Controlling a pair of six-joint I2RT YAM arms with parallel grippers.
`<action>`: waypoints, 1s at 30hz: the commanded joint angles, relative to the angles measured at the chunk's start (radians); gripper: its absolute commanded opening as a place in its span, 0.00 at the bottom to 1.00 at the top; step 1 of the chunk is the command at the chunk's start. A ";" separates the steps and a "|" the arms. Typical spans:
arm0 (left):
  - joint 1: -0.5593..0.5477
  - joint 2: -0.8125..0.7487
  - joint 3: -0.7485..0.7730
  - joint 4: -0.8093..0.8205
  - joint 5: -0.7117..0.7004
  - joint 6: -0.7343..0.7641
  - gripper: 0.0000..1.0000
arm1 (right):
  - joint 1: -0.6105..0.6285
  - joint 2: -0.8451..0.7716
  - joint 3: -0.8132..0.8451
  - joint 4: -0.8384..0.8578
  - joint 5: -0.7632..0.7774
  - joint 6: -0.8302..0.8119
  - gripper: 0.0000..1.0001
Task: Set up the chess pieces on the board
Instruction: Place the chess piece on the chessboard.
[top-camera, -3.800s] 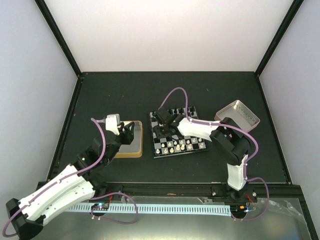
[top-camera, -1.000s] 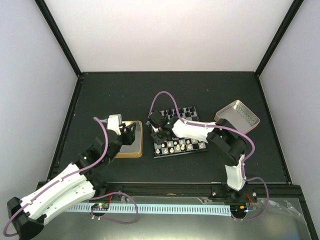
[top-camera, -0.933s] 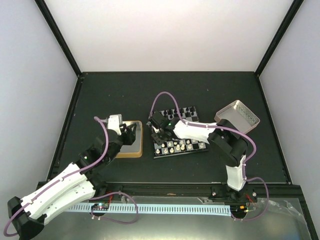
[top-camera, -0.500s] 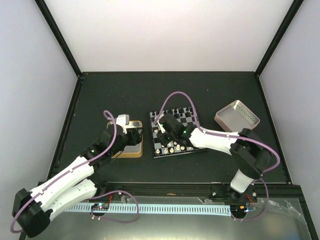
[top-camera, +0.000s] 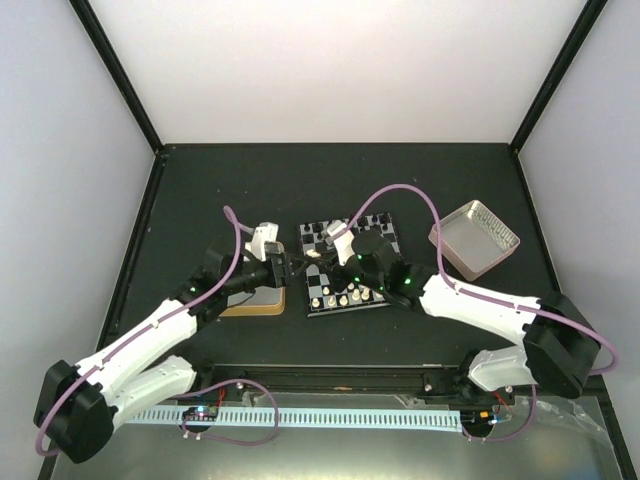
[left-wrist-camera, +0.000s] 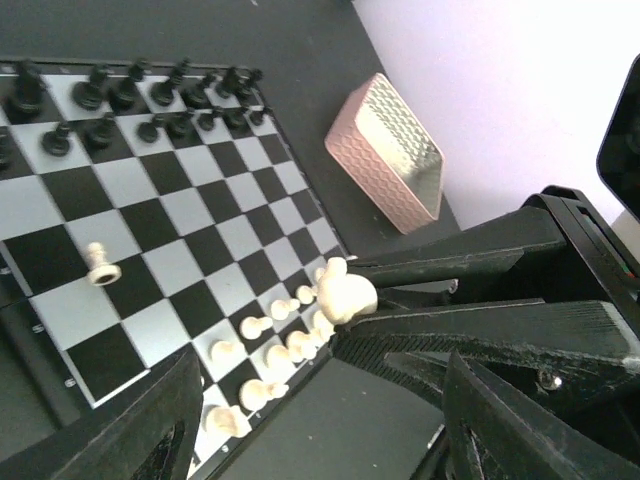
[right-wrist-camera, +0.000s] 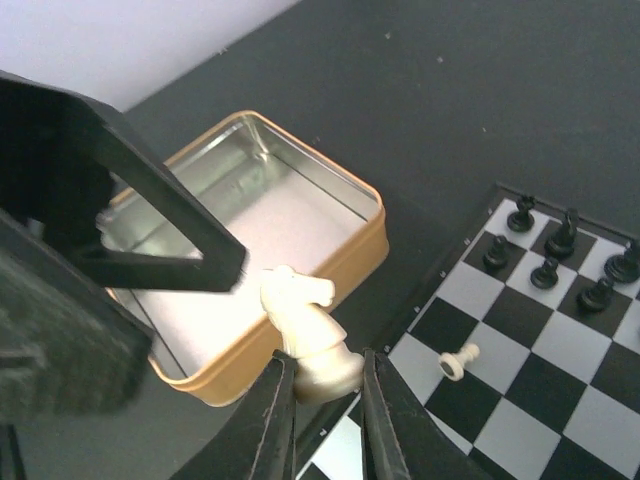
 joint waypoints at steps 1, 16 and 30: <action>0.009 0.049 0.086 0.023 0.154 0.029 0.64 | 0.004 -0.042 -0.010 0.063 -0.050 0.006 0.16; 0.024 0.083 0.062 0.115 0.180 -0.076 0.29 | 0.004 -0.051 -0.019 0.053 -0.090 -0.015 0.16; 0.026 0.109 0.058 0.125 0.172 -0.065 0.03 | 0.004 -0.063 -0.019 0.030 -0.053 0.018 0.31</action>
